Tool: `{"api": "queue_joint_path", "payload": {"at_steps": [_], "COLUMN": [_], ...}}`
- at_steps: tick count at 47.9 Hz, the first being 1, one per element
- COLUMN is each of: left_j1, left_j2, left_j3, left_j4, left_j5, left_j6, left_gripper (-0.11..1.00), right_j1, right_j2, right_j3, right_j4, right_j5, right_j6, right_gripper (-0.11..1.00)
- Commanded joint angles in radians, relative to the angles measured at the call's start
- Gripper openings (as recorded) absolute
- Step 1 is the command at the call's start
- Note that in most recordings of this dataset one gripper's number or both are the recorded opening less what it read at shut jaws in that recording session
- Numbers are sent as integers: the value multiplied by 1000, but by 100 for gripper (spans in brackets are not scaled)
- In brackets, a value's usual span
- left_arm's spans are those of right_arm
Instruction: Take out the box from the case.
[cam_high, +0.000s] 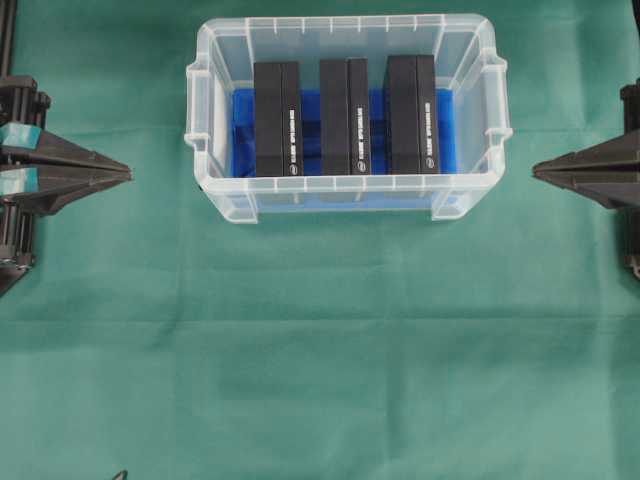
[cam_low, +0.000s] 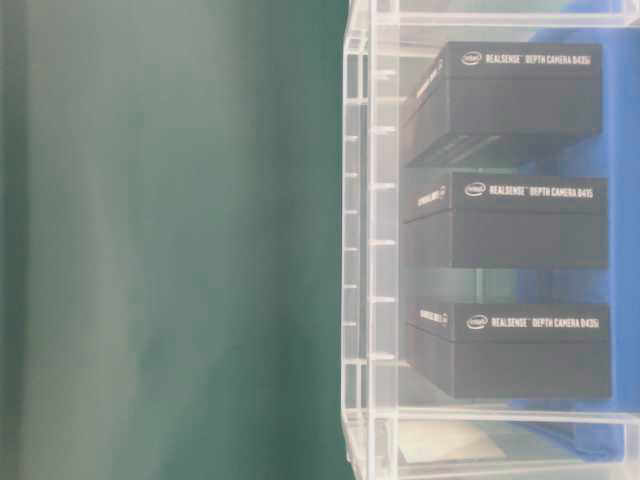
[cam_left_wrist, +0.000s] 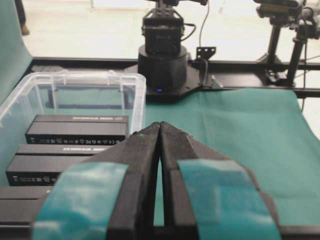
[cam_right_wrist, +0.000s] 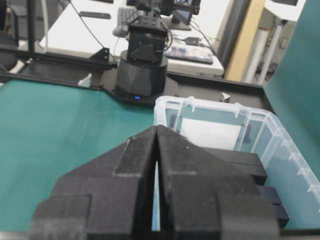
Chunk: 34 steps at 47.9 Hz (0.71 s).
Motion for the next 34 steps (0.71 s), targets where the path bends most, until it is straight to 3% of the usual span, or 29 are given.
{"api": "queue_joint_path", "payload": {"at_steps": [1, 24, 34], "left_j1": [-5, -6, -6], "left_j2": [3, -2, -23], "left_j3": [-35, -52, -163], "left_j4": [34, 34, 35], "left_j5": [11, 110, 230], "left_j6": [0, -48, -89], "left_gripper": [1, 1, 1], "right_j1": [-3, -5, -5], "right_j2": [5, 11, 11], "right_j3": [-20, -61, -160], "right_j4": [2, 5, 5], "right_j5": [-8, 109, 219], "right_j6": [-2, 15, 43], "right_gripper": [0, 0, 0]}}
